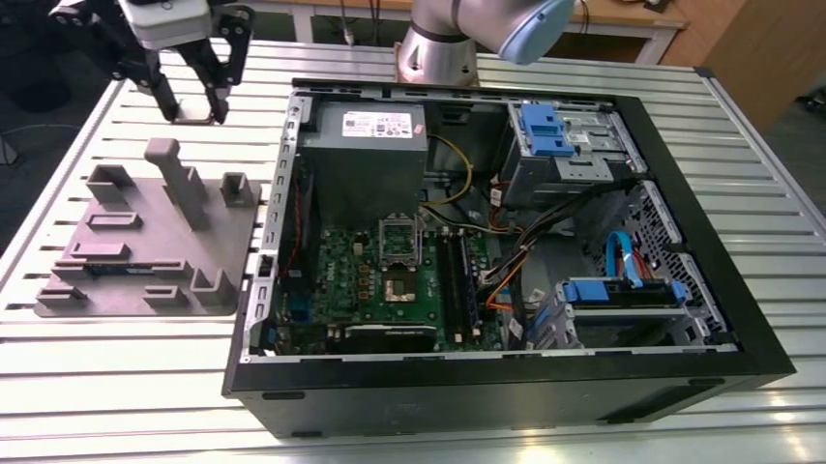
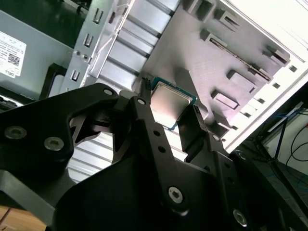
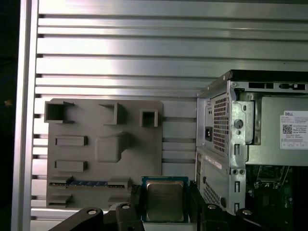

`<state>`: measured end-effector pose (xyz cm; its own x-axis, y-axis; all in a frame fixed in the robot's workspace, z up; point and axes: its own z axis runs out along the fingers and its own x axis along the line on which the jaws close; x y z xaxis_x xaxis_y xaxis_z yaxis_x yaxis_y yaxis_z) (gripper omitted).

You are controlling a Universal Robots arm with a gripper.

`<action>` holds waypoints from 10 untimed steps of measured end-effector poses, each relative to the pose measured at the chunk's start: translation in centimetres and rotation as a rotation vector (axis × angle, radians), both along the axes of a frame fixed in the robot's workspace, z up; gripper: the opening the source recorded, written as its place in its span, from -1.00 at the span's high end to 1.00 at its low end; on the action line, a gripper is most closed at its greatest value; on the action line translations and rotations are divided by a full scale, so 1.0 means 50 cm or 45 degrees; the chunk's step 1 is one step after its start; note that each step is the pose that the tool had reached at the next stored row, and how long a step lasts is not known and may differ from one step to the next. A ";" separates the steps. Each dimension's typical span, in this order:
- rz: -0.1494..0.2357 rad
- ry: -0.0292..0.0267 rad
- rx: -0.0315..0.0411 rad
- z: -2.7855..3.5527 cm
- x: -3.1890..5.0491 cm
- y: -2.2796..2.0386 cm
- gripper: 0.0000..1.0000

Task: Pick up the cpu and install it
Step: 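Pick up the cpu and move it towards the insertion slot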

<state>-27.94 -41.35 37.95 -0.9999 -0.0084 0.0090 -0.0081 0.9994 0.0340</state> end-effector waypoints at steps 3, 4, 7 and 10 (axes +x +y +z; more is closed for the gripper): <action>0.000 -0.0001 0.0001 0.000 0.019 0.0001 0.06; 0.000 -0.0001 0.0001 0.000 0.026 0.0000 0.06; 0.000 -0.0001 0.0001 0.000 0.044 0.0000 0.06; 0.000 -0.0001 0.0001 0.000 0.061 0.0000 0.06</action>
<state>-24.92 -41.34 37.95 -0.9999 -0.0084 0.0089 -0.0081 0.9994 0.0341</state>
